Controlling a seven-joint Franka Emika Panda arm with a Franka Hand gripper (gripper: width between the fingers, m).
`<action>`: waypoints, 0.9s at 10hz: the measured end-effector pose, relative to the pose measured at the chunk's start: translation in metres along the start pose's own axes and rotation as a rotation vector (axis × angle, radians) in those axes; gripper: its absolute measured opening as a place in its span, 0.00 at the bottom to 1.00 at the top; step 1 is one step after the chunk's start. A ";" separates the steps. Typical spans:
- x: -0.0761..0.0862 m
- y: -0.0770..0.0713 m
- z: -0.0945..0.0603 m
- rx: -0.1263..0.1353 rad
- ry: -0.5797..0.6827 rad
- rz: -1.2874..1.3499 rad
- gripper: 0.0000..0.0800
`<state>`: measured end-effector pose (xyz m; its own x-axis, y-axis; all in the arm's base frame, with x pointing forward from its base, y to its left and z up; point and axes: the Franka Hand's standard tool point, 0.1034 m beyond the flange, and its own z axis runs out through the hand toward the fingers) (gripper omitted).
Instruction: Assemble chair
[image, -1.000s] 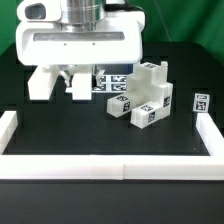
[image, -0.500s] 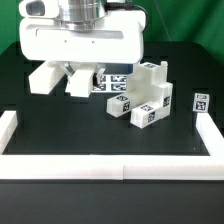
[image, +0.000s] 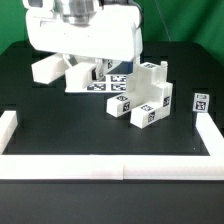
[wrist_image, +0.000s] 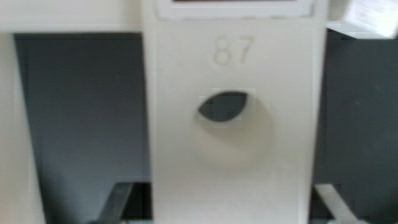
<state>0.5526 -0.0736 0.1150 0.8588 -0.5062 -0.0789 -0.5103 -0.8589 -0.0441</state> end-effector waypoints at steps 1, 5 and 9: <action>-0.003 -0.004 -0.009 0.008 -0.001 0.007 0.36; -0.019 -0.043 -0.023 0.017 0.005 0.041 0.36; -0.019 -0.046 -0.017 0.010 0.001 0.031 0.36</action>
Offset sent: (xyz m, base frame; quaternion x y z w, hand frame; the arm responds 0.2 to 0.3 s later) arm 0.0016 0.0339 0.0253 -0.0453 -0.0024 0.0219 0.9987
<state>0.5611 -0.0256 0.1350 0.8428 -0.5322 -0.0798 -0.5367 -0.8422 -0.0516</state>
